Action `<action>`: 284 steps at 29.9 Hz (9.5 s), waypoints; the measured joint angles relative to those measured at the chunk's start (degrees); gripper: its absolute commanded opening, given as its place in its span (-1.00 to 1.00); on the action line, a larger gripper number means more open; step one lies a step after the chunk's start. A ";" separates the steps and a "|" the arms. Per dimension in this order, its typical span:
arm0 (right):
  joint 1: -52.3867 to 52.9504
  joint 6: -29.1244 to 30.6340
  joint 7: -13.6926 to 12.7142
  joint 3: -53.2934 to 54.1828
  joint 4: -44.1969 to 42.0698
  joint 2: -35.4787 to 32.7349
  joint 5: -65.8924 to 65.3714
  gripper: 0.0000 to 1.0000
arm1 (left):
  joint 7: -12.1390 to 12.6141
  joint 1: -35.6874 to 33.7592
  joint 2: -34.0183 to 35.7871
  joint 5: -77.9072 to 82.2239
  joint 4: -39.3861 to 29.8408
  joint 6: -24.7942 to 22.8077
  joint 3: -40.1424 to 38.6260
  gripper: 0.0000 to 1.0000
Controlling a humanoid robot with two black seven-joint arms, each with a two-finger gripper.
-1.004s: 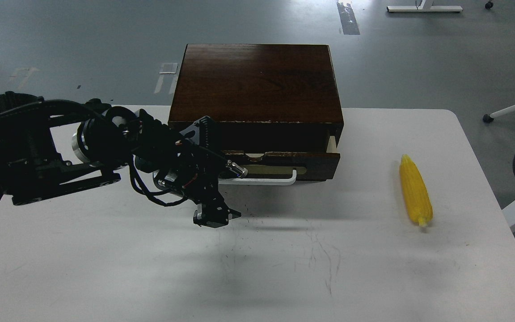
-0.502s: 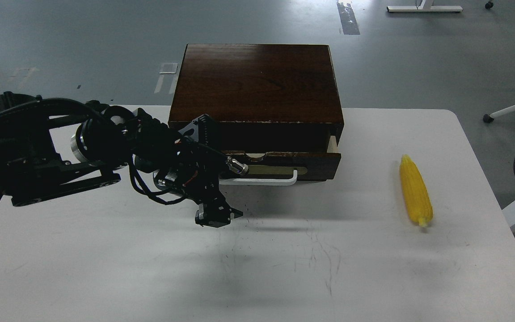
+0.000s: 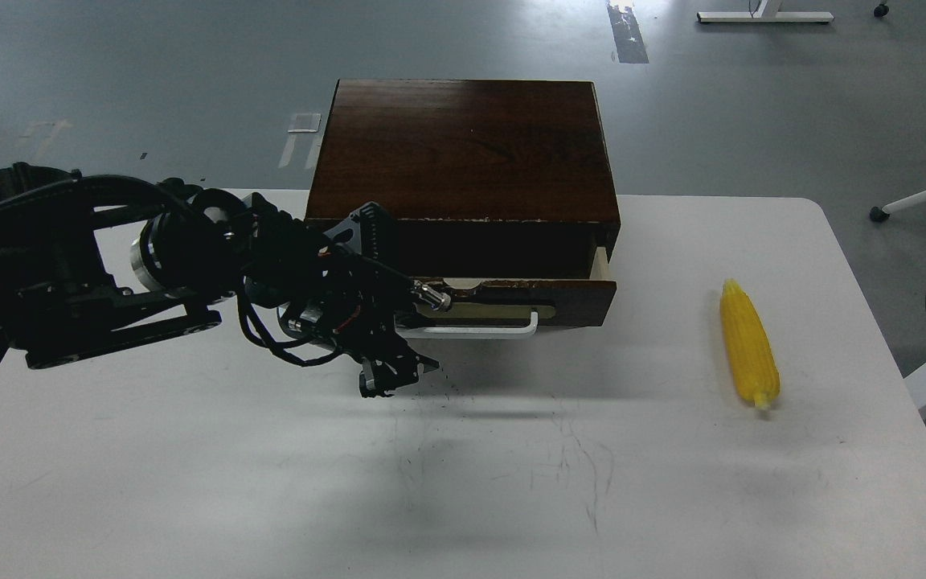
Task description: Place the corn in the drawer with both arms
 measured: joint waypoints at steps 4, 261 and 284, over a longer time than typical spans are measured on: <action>0.00 0.00 0.05 0.00 -0.06 0.00 0.00 1.00 | 0.00 -0.21 0.00 0.12 0.00 -0.04 0.01 -0.22; 40.11 -19.09 8.48 -38.72 27.37 20.88 -117.80 1.00 | 7.99 22.57 15.16 -136.92 39.93 -0.17 -37.11 0.95; 24.70 -15.73 8.38 -16.71 9.81 15.47 -42.98 1.00 | 8.31 22.61 6.39 -137.17 46.63 -0.17 -37.40 0.95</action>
